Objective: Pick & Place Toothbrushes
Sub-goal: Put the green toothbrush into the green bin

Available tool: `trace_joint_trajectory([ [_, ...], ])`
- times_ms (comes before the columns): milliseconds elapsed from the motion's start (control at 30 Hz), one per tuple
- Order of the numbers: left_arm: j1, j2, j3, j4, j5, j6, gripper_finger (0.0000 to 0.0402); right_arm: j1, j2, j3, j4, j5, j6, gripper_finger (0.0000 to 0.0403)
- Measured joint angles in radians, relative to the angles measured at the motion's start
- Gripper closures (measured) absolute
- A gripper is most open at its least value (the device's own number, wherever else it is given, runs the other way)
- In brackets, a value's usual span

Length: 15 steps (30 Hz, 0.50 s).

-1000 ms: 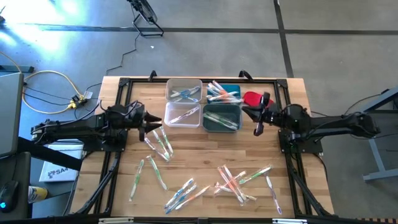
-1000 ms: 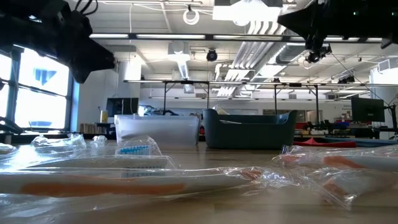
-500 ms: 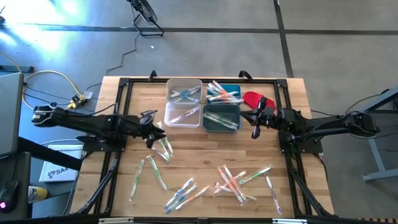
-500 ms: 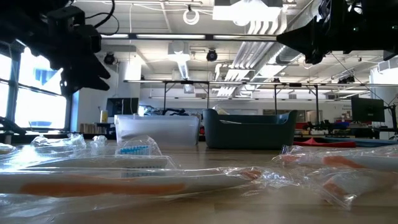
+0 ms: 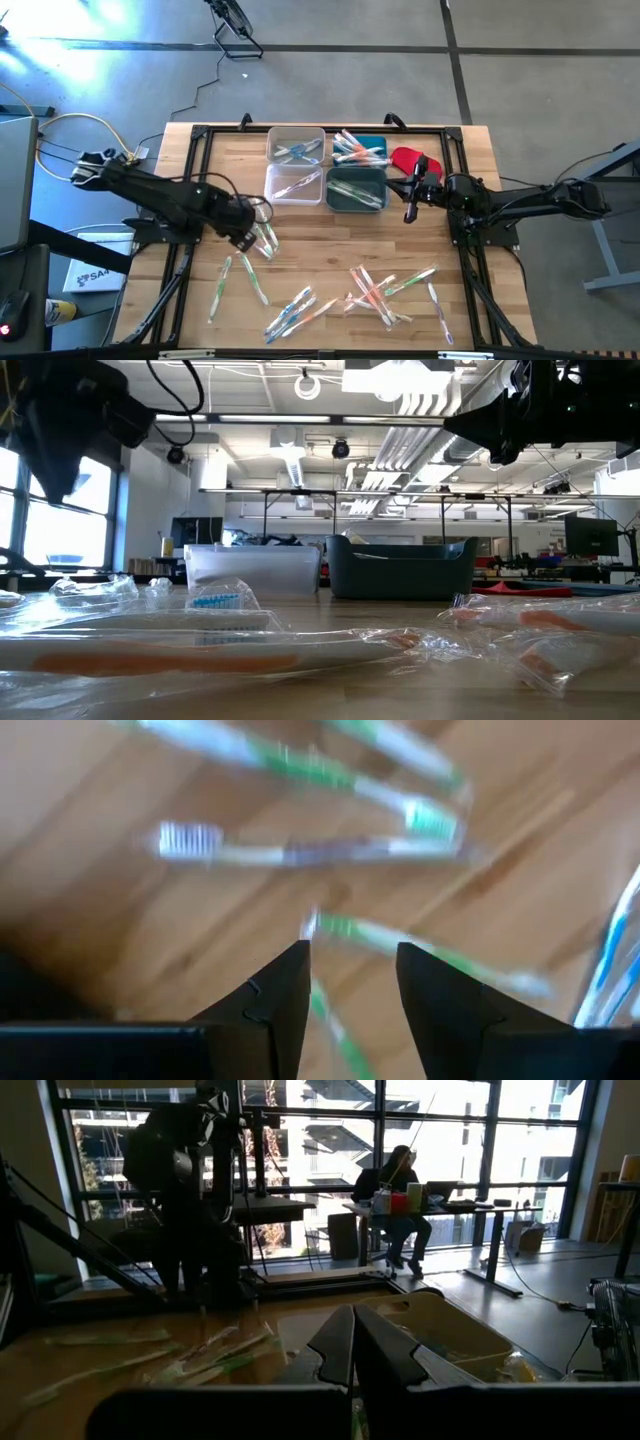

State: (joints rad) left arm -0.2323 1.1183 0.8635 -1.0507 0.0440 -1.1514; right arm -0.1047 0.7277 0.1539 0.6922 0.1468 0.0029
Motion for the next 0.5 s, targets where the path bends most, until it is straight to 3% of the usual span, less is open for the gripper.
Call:
trace_joint_trajectory([
  [333, -0.175, 0.078, 0.022, -0.032, 0.102, -0.181, 0.0254, 0.0, 0.0, 0.0, -0.008, -0.01, 0.003, 0.0399],
  [500, -0.243, 0.08, 0.022, -0.041, 0.082, -0.325, 0.0254, 0.0, 0.0, 0.0, -0.008, -0.056, 0.003, 0.0399],
])
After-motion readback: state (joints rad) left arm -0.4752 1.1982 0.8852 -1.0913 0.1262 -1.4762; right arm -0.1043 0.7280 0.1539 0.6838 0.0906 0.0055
